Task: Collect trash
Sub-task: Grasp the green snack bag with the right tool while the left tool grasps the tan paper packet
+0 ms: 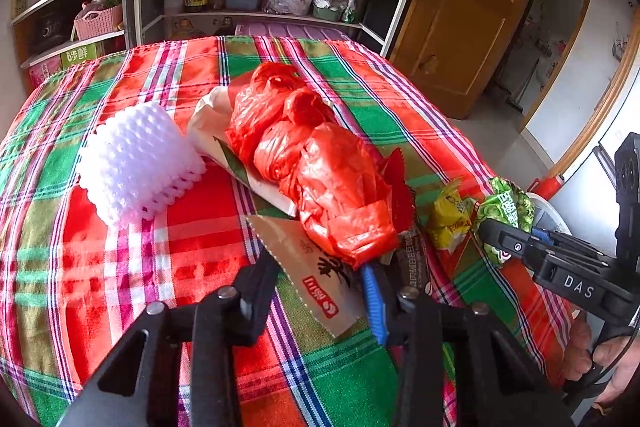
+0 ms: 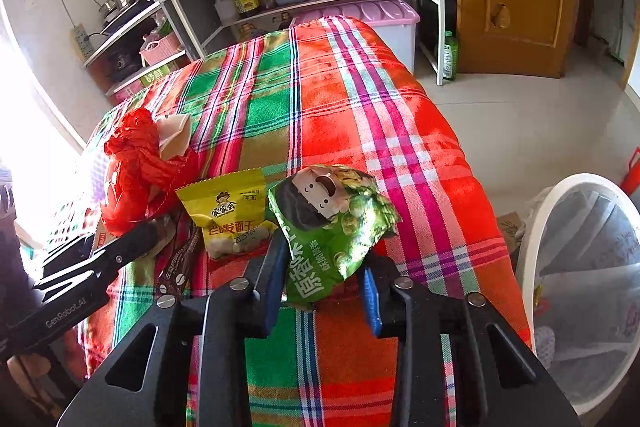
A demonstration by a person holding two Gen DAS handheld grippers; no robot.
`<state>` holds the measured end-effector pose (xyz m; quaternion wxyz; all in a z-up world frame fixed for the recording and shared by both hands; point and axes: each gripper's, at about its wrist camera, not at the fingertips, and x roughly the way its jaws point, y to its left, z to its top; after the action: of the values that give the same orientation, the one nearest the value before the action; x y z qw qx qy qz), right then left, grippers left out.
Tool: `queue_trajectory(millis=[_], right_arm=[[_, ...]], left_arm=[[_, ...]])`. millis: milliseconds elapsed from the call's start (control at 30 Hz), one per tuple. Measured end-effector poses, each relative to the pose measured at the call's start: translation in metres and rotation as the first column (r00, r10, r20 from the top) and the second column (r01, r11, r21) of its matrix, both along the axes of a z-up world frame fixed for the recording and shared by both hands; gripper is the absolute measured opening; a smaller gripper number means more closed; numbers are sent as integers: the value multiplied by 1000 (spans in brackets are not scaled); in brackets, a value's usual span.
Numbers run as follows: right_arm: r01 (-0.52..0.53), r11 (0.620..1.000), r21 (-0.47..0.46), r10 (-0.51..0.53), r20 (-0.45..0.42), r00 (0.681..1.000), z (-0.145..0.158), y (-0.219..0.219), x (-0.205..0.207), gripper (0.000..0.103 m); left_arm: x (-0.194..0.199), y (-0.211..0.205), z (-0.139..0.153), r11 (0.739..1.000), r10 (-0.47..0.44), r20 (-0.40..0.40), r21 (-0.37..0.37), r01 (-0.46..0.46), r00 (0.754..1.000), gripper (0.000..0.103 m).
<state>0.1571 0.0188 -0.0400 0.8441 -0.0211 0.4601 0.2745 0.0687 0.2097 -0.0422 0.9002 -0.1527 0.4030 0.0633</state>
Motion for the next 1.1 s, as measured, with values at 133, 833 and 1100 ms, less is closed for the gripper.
queue_trajectory(millis=[133, 833, 1100], right_arm=[[5, 1000, 1, -5, 8, 1000, 1, -1, -2, 28], [-3, 1000, 28, 2, 12, 1000, 1, -5, -10, 17], [-3, 999, 49, 2, 20, 1000, 4, -9, -16, 13]], left_arm=[[-3, 1, 0, 1000, -4, 2, -10, 4, 1000, 31], [-17, -1, 4, 1000, -6, 19, -4, 6, 1000, 10], [-30, 0, 12, 1000, 18, 48, -7, -18, 999, 9]])
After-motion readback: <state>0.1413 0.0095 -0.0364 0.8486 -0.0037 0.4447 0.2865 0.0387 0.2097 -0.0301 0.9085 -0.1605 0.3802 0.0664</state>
